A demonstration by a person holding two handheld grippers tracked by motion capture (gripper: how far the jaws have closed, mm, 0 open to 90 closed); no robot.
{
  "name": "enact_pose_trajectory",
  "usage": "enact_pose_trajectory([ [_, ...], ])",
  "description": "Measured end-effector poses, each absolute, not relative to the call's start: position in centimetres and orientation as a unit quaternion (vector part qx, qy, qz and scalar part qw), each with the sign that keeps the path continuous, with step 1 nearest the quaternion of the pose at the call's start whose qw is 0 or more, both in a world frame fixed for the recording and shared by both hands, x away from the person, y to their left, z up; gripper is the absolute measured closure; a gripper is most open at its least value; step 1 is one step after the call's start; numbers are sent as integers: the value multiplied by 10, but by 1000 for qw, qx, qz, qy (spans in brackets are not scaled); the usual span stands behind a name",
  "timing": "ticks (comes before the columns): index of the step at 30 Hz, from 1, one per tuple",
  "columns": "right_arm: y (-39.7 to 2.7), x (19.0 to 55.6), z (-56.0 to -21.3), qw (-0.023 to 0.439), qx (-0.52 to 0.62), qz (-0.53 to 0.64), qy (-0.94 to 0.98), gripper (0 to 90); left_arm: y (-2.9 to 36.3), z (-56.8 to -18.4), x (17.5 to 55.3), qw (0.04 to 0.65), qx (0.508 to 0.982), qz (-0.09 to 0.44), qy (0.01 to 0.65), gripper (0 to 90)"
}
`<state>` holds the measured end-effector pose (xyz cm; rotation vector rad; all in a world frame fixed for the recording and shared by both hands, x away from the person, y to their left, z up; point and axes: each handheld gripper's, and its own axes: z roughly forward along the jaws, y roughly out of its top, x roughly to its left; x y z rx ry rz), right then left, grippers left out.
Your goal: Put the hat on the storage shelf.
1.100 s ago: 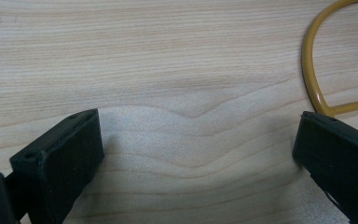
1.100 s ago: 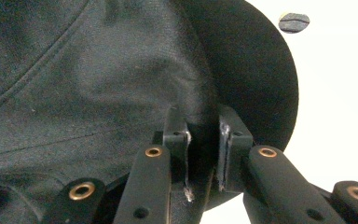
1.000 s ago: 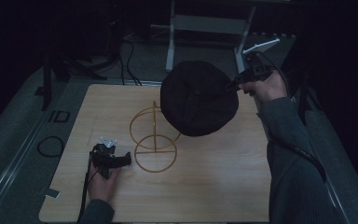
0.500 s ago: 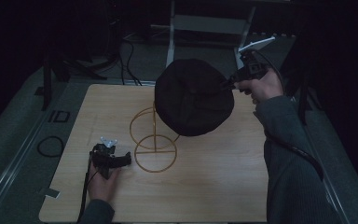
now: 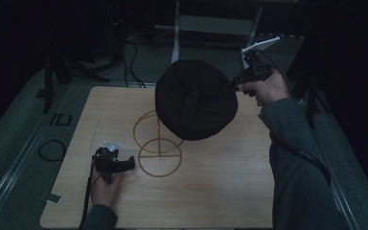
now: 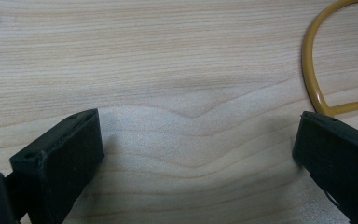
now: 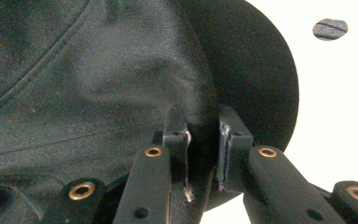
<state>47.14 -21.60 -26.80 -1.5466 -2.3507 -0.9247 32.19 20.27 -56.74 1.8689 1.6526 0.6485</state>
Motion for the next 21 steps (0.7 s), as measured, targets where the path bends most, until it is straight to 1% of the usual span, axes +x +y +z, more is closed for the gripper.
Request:
enact_pose_trajectory([
  [10,-200,468,-263,88,-503,-310,-802,770,203,-567,322,279,696,242,616,12],
  [21,-181,469,-270,96,-492,-302,-811,769,203,-568,322,279,696,242,616,12],
])
